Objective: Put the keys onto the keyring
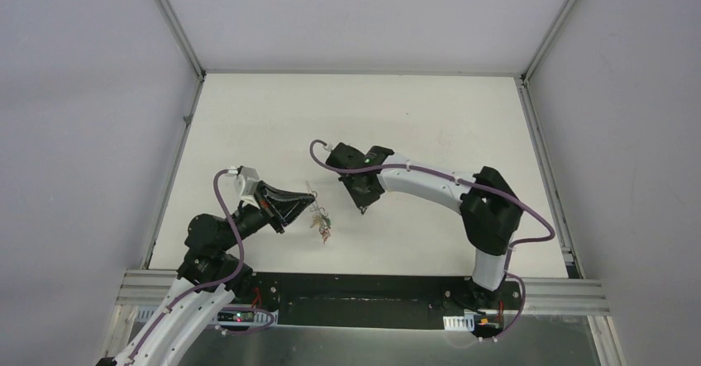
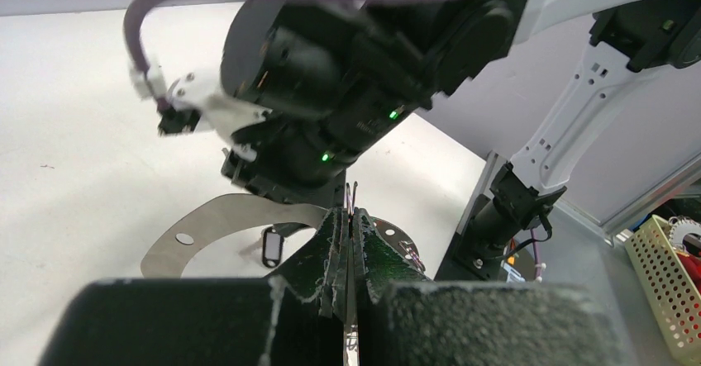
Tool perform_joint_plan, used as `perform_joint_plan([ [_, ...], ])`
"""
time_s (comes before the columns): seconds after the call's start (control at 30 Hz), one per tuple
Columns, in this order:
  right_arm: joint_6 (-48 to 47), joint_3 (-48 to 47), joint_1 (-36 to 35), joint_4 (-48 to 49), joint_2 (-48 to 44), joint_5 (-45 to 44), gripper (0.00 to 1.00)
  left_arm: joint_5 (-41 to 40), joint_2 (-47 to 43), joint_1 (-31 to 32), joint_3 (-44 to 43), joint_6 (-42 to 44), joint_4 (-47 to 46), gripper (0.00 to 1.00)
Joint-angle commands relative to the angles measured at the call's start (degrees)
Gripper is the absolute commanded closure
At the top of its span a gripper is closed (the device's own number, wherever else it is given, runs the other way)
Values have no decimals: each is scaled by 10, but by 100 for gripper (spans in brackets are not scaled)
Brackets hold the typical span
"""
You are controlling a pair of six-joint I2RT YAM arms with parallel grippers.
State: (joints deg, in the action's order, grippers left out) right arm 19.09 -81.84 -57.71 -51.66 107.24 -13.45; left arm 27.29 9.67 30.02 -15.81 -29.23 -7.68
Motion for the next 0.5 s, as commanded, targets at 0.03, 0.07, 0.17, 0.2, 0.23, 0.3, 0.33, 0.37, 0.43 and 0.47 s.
perform_joint_plan([
  [0.03,-13,8,23,20,-73,60,100,-6,-7,3,-12,-3,-17,100],
  [0.07,-17,11,30,26,-81,76,100,-6,-7,3,-12,-2,-16,100],
  [0.17,-37,26,51,49,-109,126,100,-6,-7,3,-15,2,-12,100],
  [0.2,-54,34,60,63,-120,167,100,-5,-7,3,-17,4,-10,100],
  [0.23,-62,43,67,75,-132,185,100,-5,-7,3,-18,6,-8,100],
  [0.3,-79,63,79,100,-158,214,100,-4,-7,3,-21,14,-4,100],
  [0.33,-86,75,85,110,-176,227,100,-3,-6,3,-23,18,-1,100],
  [0.37,-90,83,92,118,-190,239,100,-2,-6,3,-25,22,2,100],
  [0.43,-100,97,104,132,-214,268,100,2,-5,3,-31,37,9,100],
  [0.47,-102,102,110,140,-226,282,100,5,-4,3,-34,46,14,100],
])
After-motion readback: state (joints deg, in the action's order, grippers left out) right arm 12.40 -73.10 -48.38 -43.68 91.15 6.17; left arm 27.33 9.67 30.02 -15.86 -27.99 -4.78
